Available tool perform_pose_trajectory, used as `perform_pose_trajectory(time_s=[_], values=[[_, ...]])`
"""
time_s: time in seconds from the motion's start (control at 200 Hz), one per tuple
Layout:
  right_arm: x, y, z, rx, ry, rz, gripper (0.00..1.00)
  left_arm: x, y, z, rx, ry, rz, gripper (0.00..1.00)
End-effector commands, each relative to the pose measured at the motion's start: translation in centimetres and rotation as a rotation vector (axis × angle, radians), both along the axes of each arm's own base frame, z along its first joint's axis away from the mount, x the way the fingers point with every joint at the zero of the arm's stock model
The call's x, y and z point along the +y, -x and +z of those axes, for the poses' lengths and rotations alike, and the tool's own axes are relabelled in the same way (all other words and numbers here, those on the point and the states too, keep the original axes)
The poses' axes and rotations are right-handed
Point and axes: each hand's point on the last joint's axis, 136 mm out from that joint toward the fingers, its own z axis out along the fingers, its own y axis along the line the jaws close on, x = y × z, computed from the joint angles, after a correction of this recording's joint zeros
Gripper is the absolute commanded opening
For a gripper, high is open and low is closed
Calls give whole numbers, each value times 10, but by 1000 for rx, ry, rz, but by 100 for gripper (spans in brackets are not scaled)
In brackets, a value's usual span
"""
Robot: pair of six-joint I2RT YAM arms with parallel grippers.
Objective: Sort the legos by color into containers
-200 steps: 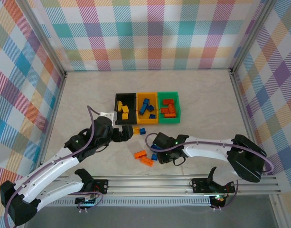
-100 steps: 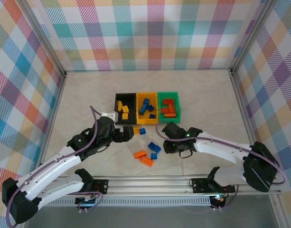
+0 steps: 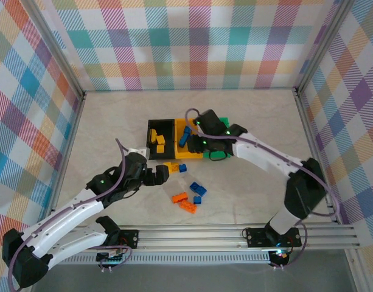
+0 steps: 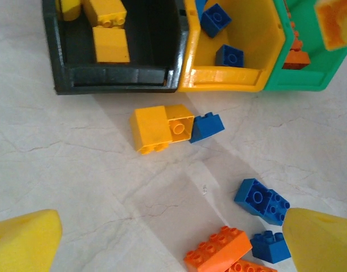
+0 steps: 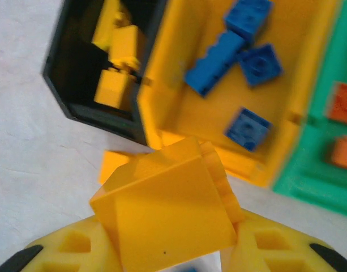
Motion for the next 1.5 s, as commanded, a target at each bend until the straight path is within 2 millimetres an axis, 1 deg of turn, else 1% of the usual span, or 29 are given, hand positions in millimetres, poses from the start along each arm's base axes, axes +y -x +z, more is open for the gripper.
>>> perform_pose_trajectory(time_s=[0.0,0.08,0.285,0.355,0.445,0.49,0.575,0.61,0.655,0.7,0.73,0.755,0.77,0.79,0.795,0.81,0.84,0.86,0.905,0.955,0.995,1.005,1.035,1.05,1.135,1.215,1.335,1.39,1.495], values=[[44,-4,-2,54,-96,131,39,19,8,-9,18,-50,53,100],[65,-17,-5,49,-118,155,39,21,12,-9,16,-37,53,100],[106,-47,-11,40,-176,205,41,21,19,-16,39,-23,37,100],[117,-55,-13,48,-189,206,43,21,21,-18,51,-25,35,100],[126,-65,-19,55,-190,195,46,22,22,-20,56,-19,42,100],[129,-69,-21,57,-187,188,51,21,22,-20,57,-10,45,100],[133,-76,-19,51,-188,178,73,14,22,-21,58,27,26,100],[134,-78,-16,44,-192,171,80,11,22,-22,61,38,21,100],[133,-81,-8,32,-201,157,84,9,22,-21,63,43,13,100],[131,-80,3,18,-215,148,85,7,21,-21,66,42,8,100],[129,-79,13,-4,-231,144,86,6,21,-20,66,43,3,100],[125,-77,17,-14,-236,134,86,4,20,-19,67,44,-3,100],[122,-76,23,-30,-247,126,87,3,20,-18,66,45,-8,100],[119,-75,29,-45,-256,117,87,1,20,-18,66,47,-19,100],[117,-74,27,-44,-253,114,87,1,20,-17,65,49,-20,100],[114,-73,34,-62,-261,105,87,-1,20,-17,66,52,-25,100],[106,-70,40,-81,-267,87,88,-5,19,-16,67,58,-38,100],[100,-67,40,-88,-265,76,88,-8,19,-15,68,68,-48,100],[88,-60,50,-118,-276,60,88,-16,19,-18,78,79,-71,100],[74,-50,54,-132,-271,45,88,-25,17,-19,85,81,-94,100],[63,-40,55,-137,-270,37,88,-34,17,-22,92,67,-118,98],[61,-39,58,-144,-273,34,88,-36,17,-23,93,62,-126,97],[53,-32,54,-142,-266,27,89,-44,18,-24,96,46,-149,95],[48,-28,56,-148,-268,20,89,-48,18,-24,95,39,-160,94],[25,-7,46,-137,-255,4,89,-69,24,-35,104,-53,-235,91],[7,11,36,-117,-239,-6,89,-83,31,-57,150,-150,-285,89],[-16,32,21,-93,-213,-21,90,-93,39,-87,210,-234,-332,85],[-25,38,16,-92,-207,-33,90,-94,41,-94,219,-275,-351,83],[-37,46,10,-93,-202,-53,90,-91,47,-106,236,-369,-374,80]])
